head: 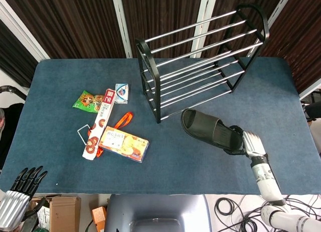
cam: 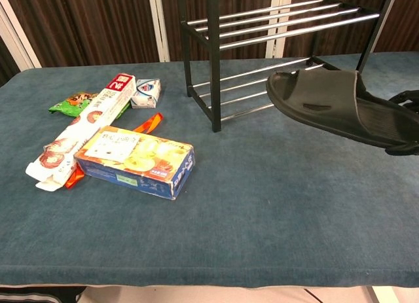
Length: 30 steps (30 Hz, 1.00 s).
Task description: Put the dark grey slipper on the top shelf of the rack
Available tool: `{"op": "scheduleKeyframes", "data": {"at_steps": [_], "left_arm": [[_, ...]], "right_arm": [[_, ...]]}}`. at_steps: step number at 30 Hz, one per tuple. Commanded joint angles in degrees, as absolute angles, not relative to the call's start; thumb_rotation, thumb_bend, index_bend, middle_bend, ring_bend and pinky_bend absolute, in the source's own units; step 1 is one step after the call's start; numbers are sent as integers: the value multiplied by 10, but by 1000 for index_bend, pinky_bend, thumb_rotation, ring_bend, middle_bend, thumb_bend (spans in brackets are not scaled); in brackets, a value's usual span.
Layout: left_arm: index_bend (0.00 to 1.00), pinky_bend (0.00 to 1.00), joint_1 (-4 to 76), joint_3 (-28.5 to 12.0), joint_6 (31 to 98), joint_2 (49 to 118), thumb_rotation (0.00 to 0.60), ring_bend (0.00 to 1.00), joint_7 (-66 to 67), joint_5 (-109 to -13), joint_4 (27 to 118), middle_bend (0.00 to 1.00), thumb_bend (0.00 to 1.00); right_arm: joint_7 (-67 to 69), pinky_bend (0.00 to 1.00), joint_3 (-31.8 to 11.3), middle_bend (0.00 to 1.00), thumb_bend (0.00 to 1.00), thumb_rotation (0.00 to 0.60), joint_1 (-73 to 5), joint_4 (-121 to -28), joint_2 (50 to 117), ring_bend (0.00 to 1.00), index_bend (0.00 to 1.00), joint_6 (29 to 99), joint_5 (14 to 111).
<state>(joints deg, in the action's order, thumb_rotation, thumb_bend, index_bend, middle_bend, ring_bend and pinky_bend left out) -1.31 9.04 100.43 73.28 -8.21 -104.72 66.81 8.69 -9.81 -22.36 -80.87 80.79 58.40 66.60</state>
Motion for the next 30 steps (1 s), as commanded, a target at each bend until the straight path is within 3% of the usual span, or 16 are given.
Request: {"op": "scheduleKeyframes", "data": {"at_steps": [1, 11, 21, 30], "left_arm": [[0, 18, -13, 91, 1003, 732, 600, 0, -76, -1050, 673, 0, 337], [0, 18, -10, 92, 997, 732, 600, 0, -70, -1053, 679, 0, 337], [0, 18, -9, 93, 992, 729, 600, 0, -65, -1055, 683, 0, 337], [0, 18, -3, 93, 974, 726, 600, 0, -57, -1051, 694, 0, 337]], "right_arm": [[147, 720, -77, 668, 73, 600, -185, -869, 758, 627, 930, 649, 743], [212, 718, -122, 668, 74, 600, -176, -951, 673, 627, 930, 666, 721], [101, 715, -220, 668, 74, 600, -280, -921, 660, 626, 930, 549, 443], [-49, 707, -239, 668, 73, 600, -394, -886, 664, 618, 901, 500, 212]]}}
